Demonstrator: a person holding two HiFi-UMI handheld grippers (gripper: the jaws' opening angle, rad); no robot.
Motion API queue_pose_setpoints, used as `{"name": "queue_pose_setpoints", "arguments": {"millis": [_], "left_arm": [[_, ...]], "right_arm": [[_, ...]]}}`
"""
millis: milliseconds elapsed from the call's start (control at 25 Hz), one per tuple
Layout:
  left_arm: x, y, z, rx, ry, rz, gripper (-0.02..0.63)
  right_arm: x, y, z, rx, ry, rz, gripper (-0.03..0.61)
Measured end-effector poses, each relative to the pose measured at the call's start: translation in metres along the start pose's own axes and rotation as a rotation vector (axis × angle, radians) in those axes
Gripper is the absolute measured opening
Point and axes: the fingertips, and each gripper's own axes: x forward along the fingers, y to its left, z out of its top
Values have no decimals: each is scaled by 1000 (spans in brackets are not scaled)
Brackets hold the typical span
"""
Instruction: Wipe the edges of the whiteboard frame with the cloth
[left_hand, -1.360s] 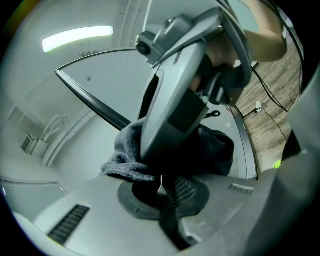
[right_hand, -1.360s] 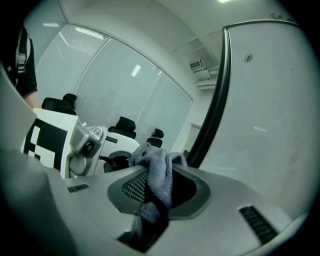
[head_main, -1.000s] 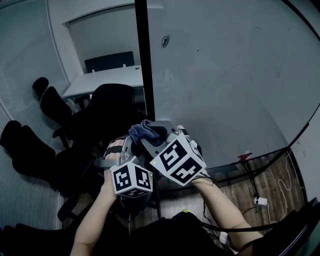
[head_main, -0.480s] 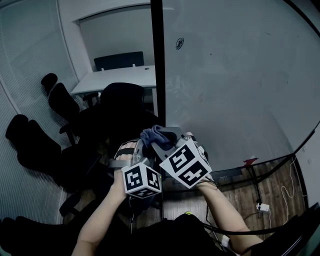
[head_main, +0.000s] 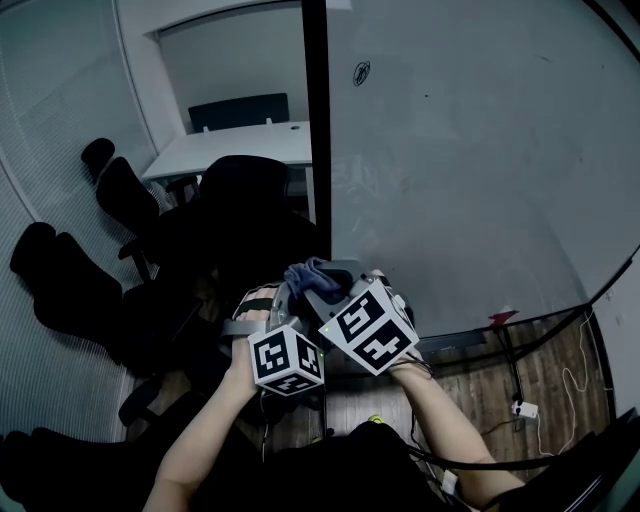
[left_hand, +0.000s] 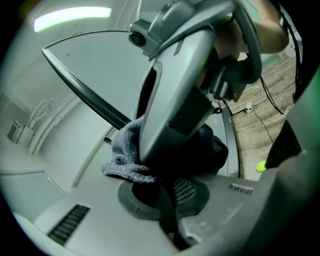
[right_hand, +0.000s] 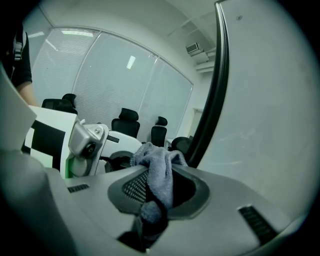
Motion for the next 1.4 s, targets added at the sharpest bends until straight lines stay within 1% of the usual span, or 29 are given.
{"name": "queue_pose_setpoints", "arguments": {"millis": [200, 440, 520, 680, 760, 840, 920, 1120, 1280, 1400], "left_arm": [[1, 0, -1, -5, 4, 3, 15], [-1, -3, -4, 14, 5, 10, 14], [-2, -3, -4, 32, -3, 28, 14], [-4, -3, -9, 104, -15, 104, 13], [-4, -5, -12, 110, -10, 107, 13], [-3, -10, -14, 112, -8, 100, 14], [-5, -12, -15, 96, -22, 109, 14], [-8, -13, -14, 14, -43, 132, 14], [-11, -15, -13, -59, -77, 147, 14], [-12, -17, -12, -96, -95, 160, 14]], "right_arm": [[1, 0, -2, 30, -16, 2, 89], [2, 4, -7, 145, -54, 65, 89], [3, 4, -8, 182, -64, 93, 89], [6, 8, -14, 277, -80, 161, 89], [7, 10, -19, 319, -85, 186, 89], [9, 13, -23, 326, -87, 198, 89], [9, 15, -25, 329, -107, 202, 89], [7, 17, -22, 368, -154, 194, 89], [5, 17, -21, 434, -214, 172, 91], [3, 17, -23, 496, -256, 159, 91]]}}
